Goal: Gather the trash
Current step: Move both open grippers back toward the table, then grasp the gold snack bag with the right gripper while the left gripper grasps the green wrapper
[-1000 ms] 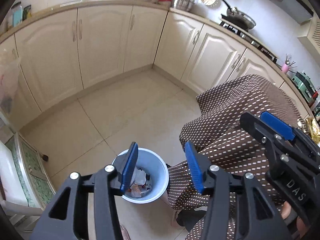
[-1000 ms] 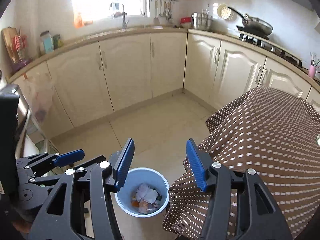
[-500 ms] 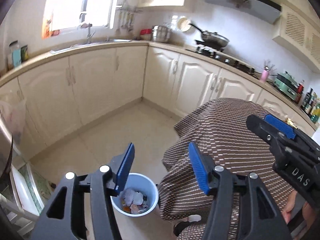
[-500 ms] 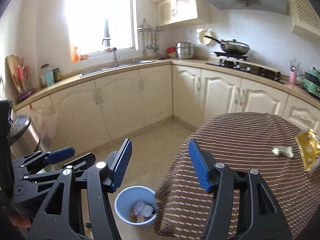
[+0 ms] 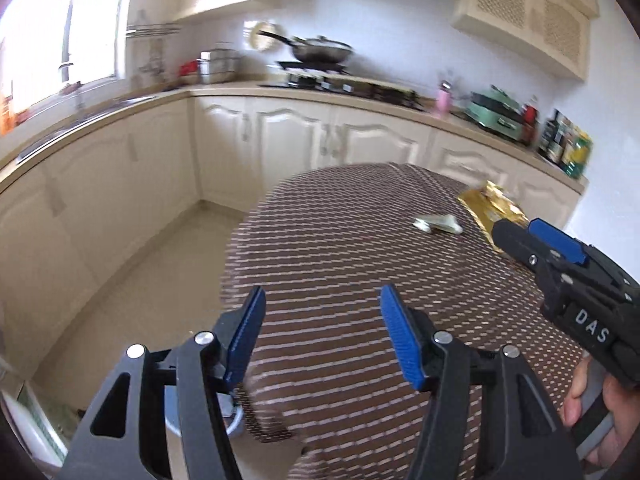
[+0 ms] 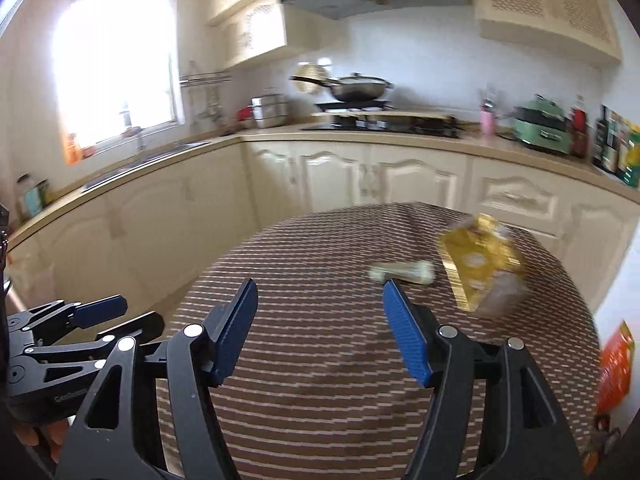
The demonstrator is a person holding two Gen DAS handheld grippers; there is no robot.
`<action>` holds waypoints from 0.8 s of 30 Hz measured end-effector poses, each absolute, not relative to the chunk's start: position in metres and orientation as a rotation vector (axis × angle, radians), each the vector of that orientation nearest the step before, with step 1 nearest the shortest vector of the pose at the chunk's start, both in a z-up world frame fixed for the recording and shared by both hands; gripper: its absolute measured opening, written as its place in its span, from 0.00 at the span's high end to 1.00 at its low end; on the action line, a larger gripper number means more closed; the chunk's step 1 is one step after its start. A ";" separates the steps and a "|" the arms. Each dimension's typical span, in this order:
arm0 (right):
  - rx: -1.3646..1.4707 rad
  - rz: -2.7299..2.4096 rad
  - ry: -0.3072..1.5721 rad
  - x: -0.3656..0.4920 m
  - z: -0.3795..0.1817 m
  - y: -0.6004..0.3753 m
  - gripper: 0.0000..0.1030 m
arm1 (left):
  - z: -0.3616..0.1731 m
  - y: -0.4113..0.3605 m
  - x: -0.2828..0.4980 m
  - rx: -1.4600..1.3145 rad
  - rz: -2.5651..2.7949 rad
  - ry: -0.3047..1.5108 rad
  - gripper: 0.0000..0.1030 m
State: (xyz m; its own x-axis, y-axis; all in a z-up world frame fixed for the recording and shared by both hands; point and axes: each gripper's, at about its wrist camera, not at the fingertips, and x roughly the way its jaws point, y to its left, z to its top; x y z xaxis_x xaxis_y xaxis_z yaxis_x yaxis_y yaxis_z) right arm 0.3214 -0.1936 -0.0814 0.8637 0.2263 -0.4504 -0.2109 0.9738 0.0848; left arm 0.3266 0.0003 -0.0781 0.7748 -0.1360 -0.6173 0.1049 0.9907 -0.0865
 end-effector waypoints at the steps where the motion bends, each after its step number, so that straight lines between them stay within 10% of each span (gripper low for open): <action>1: 0.043 0.204 0.480 0.324 -0.084 -0.207 0.38 | -0.081 -0.008 0.329 -0.043 -0.142 0.680 0.43; 20: 0.230 -0.076 0.681 0.428 -0.139 -0.339 0.22 | -0.121 -0.131 0.453 0.084 -0.340 0.805 0.43; 24: 0.261 -0.049 0.716 0.444 -0.146 -0.346 0.48 | -0.132 -0.140 0.481 0.080 -0.391 0.841 0.43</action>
